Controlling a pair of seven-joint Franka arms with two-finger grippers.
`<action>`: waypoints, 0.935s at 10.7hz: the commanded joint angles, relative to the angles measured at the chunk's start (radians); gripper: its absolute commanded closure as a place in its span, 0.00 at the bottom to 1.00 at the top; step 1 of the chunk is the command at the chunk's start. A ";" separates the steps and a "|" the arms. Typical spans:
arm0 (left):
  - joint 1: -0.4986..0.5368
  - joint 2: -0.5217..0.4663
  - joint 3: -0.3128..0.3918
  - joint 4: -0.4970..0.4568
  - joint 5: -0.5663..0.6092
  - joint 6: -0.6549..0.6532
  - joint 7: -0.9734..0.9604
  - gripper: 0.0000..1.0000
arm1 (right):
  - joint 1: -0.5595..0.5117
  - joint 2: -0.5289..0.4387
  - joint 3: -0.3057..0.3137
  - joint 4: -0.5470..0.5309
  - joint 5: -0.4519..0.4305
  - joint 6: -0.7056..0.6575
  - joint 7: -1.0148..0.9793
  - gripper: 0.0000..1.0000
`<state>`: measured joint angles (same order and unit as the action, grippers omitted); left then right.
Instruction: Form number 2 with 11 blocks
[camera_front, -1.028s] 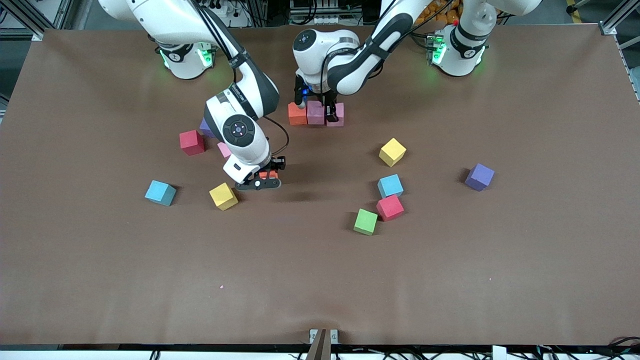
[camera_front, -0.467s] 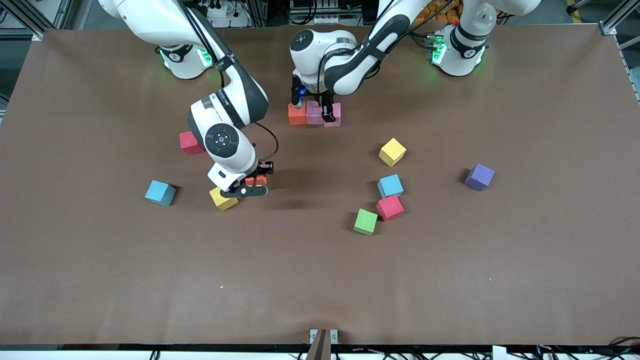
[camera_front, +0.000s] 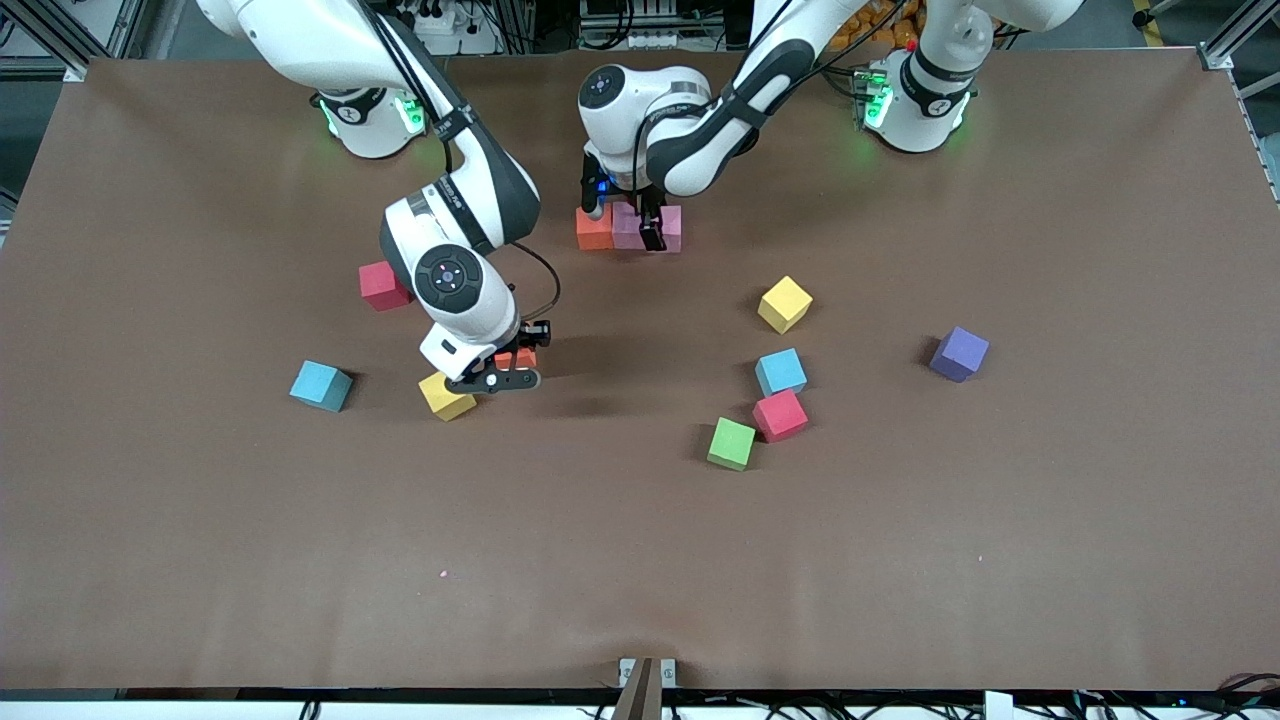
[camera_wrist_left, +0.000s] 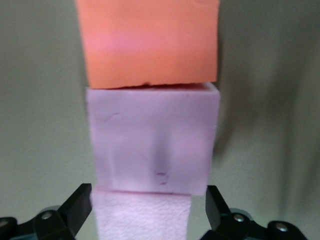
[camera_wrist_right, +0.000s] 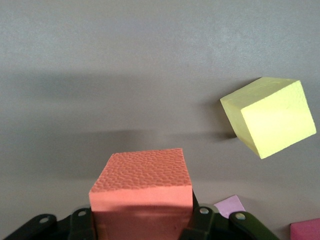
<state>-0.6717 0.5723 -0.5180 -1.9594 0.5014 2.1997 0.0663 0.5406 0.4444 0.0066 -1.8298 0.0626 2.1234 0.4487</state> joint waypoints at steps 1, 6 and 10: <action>0.001 -0.095 -0.013 0.001 0.020 -0.107 0.006 0.00 | 0.004 -0.009 0.007 0.000 0.006 -0.008 0.033 0.70; 0.030 -0.228 -0.014 -0.003 0.008 -0.309 0.006 0.00 | 0.050 -0.004 0.010 0.007 0.054 0.012 0.113 0.70; 0.223 -0.264 -0.010 -0.010 0.009 -0.409 0.048 0.00 | 0.168 0.011 0.009 0.013 0.098 0.075 0.227 0.70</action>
<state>-0.5275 0.3394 -0.5200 -1.9465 0.5021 1.8008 0.0764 0.6593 0.4468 0.0192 -1.8284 0.1429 2.1817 0.6257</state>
